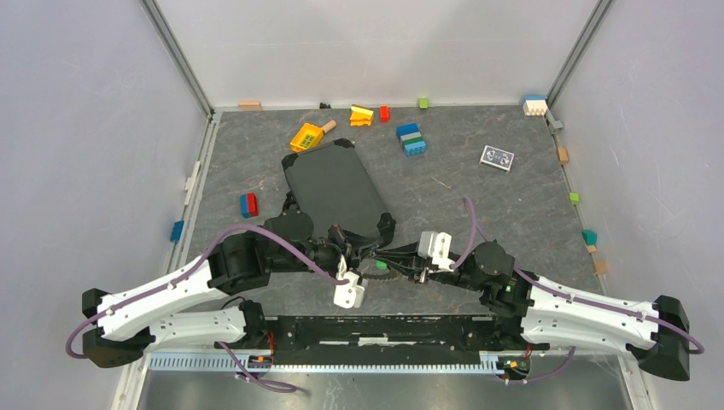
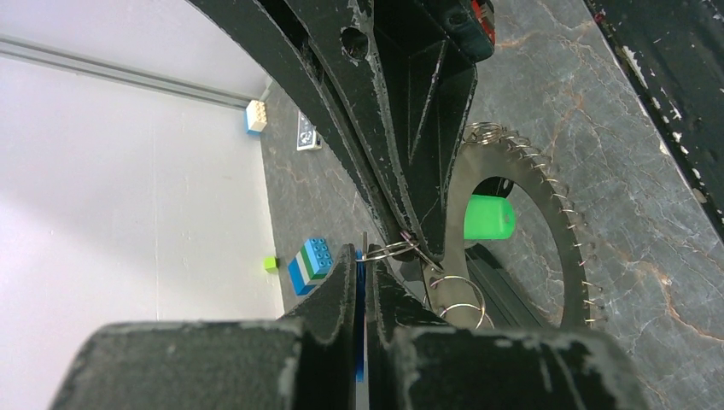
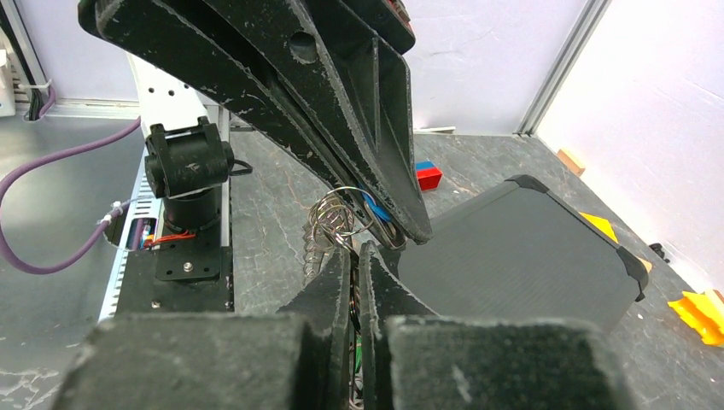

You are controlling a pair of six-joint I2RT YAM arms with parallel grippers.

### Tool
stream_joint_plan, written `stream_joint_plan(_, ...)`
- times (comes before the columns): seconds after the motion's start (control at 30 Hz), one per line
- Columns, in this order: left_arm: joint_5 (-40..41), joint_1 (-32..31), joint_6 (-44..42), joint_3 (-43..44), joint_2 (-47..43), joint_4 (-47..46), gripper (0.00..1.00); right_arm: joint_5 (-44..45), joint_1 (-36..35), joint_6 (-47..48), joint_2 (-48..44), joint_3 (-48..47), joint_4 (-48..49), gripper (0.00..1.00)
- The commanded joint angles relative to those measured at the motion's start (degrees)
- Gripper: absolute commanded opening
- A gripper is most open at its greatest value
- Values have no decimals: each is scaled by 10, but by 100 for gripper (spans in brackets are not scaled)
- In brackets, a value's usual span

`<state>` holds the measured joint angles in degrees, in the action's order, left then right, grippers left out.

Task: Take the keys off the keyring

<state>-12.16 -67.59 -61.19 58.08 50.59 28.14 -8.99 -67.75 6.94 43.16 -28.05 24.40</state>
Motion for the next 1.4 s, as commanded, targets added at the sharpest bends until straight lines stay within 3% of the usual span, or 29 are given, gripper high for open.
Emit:
stream_joint_plan(0.0, 0, -1, -9, 4, -8, -39, 2, -11, 1, 1, -11, -1, 36, 0)
stream_joint_plan(0.47, 145, 0, -48, -32, -9, -113, 2, 75, 1, -94, -20, -28, 0, 0)
stream_joint_plan(0.9, 264, -2, -184, -85, 3, -247, 2, 134, 2, -190, 10, -93, -86, 0)
stream_joint_plan(1.03, 342, -18, -247, -90, 29, -266, 2, 174, 1, -207, 11, -111, -122, 0)
stream_joint_plan(1.37, 493, -82, -412, -153, 86, -526, 6, 336, 2, -167, 51, -186, -227, 0)
